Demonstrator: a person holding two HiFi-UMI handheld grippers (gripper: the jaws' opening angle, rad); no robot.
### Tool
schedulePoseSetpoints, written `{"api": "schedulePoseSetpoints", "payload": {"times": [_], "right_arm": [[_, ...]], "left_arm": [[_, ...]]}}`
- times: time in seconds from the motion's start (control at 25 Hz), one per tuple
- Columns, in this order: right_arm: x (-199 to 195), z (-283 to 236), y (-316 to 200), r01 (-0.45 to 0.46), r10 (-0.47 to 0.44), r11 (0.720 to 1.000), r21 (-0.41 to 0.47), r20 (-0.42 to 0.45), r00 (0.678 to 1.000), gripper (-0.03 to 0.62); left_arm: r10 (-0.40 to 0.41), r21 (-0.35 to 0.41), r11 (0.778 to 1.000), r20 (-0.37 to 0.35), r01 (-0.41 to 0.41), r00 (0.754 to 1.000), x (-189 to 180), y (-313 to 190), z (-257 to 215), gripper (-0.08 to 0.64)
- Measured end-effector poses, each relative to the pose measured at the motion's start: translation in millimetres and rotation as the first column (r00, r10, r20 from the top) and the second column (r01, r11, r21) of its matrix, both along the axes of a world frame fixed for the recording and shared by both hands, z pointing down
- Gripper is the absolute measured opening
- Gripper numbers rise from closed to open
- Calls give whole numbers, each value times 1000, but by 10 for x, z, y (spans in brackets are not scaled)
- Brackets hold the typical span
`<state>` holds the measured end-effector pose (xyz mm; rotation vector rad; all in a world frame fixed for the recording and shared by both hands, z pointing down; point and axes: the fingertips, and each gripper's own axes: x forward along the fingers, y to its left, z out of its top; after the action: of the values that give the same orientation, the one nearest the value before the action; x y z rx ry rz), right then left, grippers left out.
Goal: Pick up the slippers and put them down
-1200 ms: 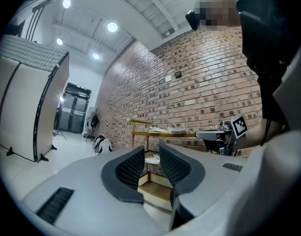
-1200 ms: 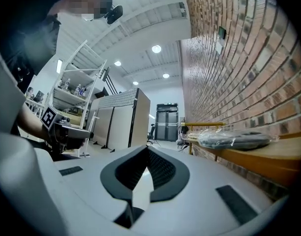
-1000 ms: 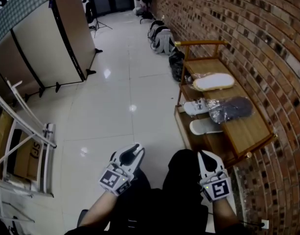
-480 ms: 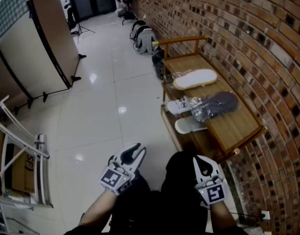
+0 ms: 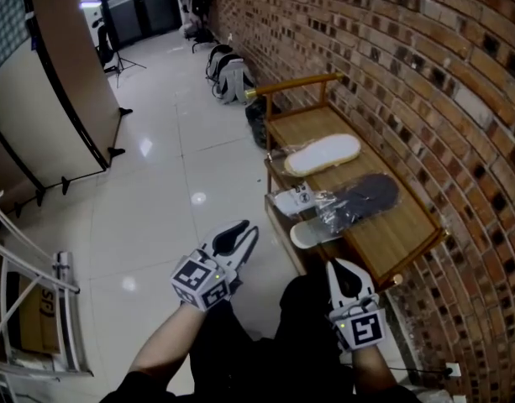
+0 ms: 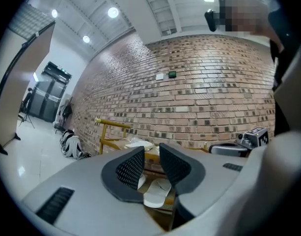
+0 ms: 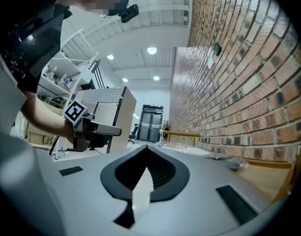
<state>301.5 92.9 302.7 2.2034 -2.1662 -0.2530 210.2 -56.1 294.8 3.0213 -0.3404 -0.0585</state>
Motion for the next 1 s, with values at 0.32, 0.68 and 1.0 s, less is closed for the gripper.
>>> {"api": "schedulePoseSetpoints", "payload": {"times": [0.32, 0.68, 1.0], "right_arm": [[115, -15, -122, -34, 34, 999, 1, -17, 999, 9], [213, 189, -265, -44, 42, 997, -57, -39, 998, 9], [211, 191, -297, -61, 58, 997, -45, -73, 996, 9]], "left_arm": [[-24, -493, 870, -61, -9, 998, 740, -742, 78, 101], [12, -849, 509, -158, -142, 987, 1599, -1223, 544, 240], [15, -874, 443, -217, -202, 976, 2016, -1443, 631, 273]]}}
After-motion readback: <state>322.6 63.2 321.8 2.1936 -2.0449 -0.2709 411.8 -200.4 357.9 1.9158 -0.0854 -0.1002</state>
